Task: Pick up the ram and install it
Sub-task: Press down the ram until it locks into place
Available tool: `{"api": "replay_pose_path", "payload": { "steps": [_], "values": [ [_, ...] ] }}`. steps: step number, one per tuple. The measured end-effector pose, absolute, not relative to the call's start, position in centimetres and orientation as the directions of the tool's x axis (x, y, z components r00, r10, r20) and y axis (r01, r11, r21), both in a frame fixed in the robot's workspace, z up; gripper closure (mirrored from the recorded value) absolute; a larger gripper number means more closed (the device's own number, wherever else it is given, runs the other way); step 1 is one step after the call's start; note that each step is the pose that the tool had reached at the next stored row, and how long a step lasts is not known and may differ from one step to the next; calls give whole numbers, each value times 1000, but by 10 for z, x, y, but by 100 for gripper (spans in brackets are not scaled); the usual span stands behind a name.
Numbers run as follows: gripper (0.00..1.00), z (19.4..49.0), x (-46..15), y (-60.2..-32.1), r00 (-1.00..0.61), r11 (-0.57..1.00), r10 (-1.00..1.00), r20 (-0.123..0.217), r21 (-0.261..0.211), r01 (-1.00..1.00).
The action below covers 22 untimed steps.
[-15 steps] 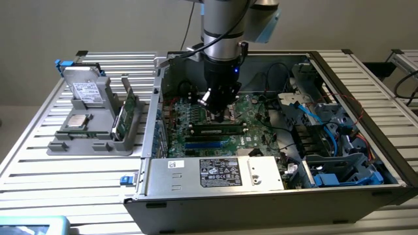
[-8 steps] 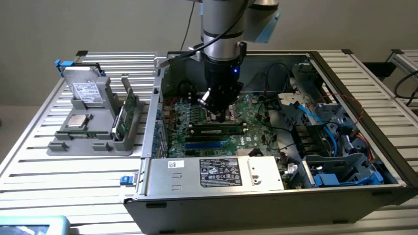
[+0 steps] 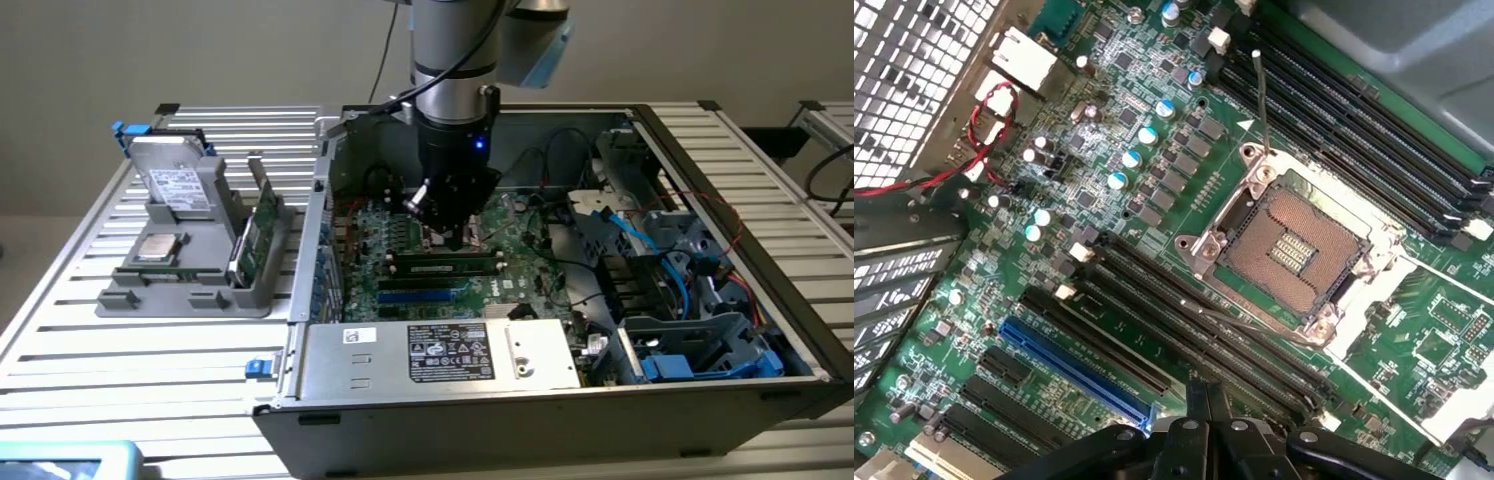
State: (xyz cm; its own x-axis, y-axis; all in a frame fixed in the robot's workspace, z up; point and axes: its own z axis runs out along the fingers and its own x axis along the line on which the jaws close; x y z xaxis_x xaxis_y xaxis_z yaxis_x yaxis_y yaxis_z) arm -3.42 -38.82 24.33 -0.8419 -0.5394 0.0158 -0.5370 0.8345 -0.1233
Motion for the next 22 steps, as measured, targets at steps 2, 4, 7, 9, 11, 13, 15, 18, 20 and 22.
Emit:
{"api": "replay_pose_path", "payload": {
  "steps": [2,4,7,9,11,13,15,18,20,22],
  "values": [
    [89,243,-34,-388,-853,846,-521,11,-126,-518],
    [89,243,-34,-388,-865,857,-502,7,-128,-498],
    [89,243,-34,-388,-885,877,-466,6,-129,-463],
    [89,243,-34,-388,-897,889,-441,6,-129,-439],
    [89,243,-34,-388,-909,901,-418,5,-129,-415],
    [89,243,-34,-388,-919,911,-394,4,-130,-391],
    [89,243,-34,-388,-929,921,-371,3,-131,-368],
    [89,243,-34,-388,-942,934,-335,0,-131,-332],
    [89,243,-34,-388,-951,942,-311,-1,-132,-308],
    [89,243,-34,-388,-957,949,-288,-5,-133,-285]
  ]
}}
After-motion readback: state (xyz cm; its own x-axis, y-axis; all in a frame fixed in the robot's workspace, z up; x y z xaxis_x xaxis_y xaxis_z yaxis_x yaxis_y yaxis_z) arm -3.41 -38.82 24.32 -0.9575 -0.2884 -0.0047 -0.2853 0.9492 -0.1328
